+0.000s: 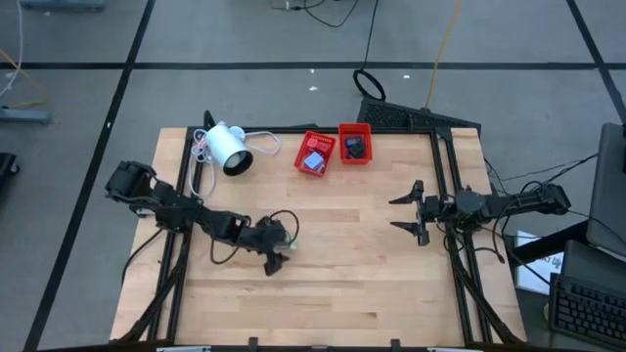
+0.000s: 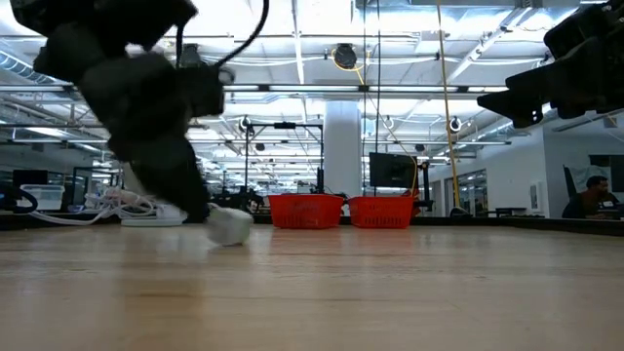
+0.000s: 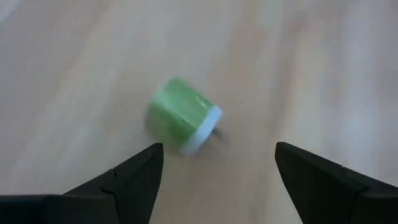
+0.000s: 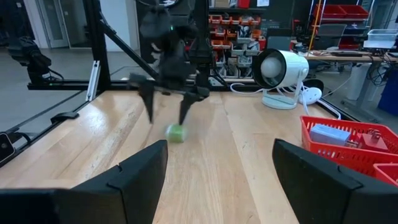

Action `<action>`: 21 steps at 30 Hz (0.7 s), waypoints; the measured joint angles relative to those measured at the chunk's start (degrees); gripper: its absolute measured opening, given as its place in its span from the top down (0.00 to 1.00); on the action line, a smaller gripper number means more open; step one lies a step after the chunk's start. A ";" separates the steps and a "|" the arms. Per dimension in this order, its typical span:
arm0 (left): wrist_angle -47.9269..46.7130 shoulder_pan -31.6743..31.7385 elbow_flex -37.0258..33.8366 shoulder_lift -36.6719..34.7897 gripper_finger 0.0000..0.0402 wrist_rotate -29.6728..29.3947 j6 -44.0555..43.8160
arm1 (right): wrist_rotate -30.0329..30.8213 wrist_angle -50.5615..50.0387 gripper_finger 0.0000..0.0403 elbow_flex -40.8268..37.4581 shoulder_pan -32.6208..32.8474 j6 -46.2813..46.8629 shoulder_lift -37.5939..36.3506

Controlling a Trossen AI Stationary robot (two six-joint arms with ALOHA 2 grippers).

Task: Pick & Place Office items
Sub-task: Put the green charger adapter into the left red bin

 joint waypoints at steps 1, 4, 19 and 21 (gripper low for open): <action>2.78 -0.02 0.00 -0.13 0.23 1.15 1.24 | -0.01 0.01 0.31 -0.01 0.00 0.00 0.00; 10.17 0.15 0.04 -0.11 0.23 3.19 5.02 | -0.01 0.01 0.31 -0.02 0.00 0.00 0.00; 10.26 -0.11 0.11 1.33 0.23 -0.55 17.25 | 0.00 0.01 0.31 -0.04 0.00 0.00 0.00; 11.14 -0.47 0.11 2.23 0.23 -1.71 21.36 | -0.01 0.00 0.31 -0.04 0.00 0.01 0.00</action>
